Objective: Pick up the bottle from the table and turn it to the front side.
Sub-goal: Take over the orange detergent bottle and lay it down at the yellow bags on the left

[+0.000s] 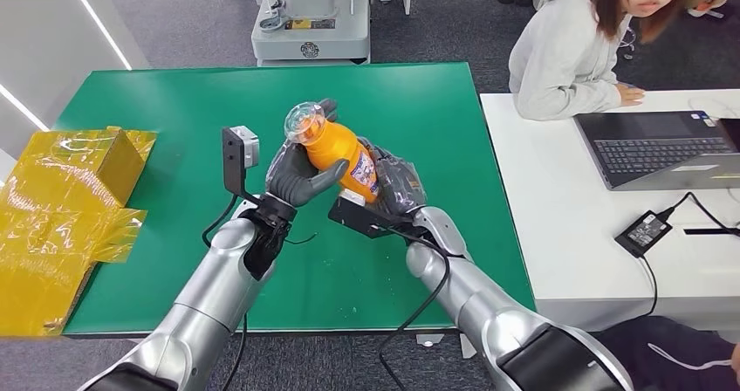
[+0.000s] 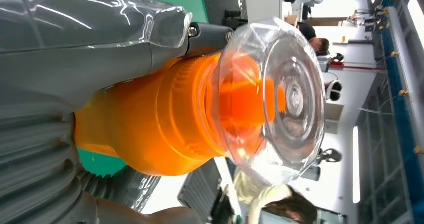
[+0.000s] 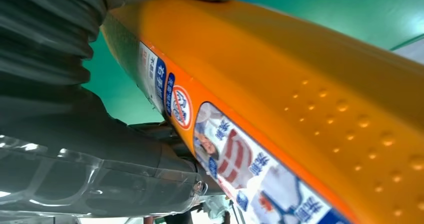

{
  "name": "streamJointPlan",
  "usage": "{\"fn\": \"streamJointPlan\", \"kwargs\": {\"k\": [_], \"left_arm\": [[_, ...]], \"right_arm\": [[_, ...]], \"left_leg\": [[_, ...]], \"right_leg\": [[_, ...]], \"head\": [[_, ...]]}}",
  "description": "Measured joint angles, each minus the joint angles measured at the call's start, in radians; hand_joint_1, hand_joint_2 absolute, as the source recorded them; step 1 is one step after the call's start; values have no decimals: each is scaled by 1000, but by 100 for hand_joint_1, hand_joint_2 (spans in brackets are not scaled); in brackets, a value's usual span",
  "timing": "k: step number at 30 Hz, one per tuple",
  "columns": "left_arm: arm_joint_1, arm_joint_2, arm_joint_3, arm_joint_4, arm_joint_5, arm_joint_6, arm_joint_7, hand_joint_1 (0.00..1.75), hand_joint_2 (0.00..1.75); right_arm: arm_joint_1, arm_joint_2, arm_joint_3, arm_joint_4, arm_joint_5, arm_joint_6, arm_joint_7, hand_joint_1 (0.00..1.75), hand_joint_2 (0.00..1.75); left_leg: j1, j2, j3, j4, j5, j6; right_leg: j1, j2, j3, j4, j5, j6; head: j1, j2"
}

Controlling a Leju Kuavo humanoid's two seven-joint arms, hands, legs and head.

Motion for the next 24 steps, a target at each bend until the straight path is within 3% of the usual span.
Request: {"fn": "streamJointPlan", "kwargs": {"k": [4, 8, 22, 23, 24], "left_arm": [[-12, -5, -13, 18, -13, 19, 0, 0, 175], [-23, -10, -19, 40, -12, 26, -1, 174, 175], [-74, -28, -19, 108, 18, 52, -17, 175, 175], [-76, -29, -19, 111, 19, 52, -17, 175, 175], [-77, -29, -19, 112, 19, 51, -17, 175, 175]], "right_arm": [[-6, 0, 0, 8, 0, 5, 4, 175, 175], [-8, 0, -1, 13, 0, 10, 7, 175, 175], [-24, 7, -1, 26, -9, 17, 9, 175, 175], [-24, 7, -1, 26, -9, 17, 9, 164, 175], [-24, 7, -1, 26, -9, 18, 9, 120, 175]], "left_leg": [[0, 0, 0, 0, 0, 0], [0, 0, 0, 0, 0, 0], [0, 0, 0, 0, 0, 0], [0, 0, 0, 0, 0, 0], [0, 0, 0, 0, 0, 0]], "right_leg": [[0, 0, 0, 0, 0, 0], [0, 0, 0, 0, 0, 0], [0, 0, 0, 0, 0, 0], [0, 0, 0, 0, 0, 0], [0, 0, 0, 0, 0, 0]], "head": [[0, 0], [0, 0], [0, 0], [0, 0], [0, 0]]}}
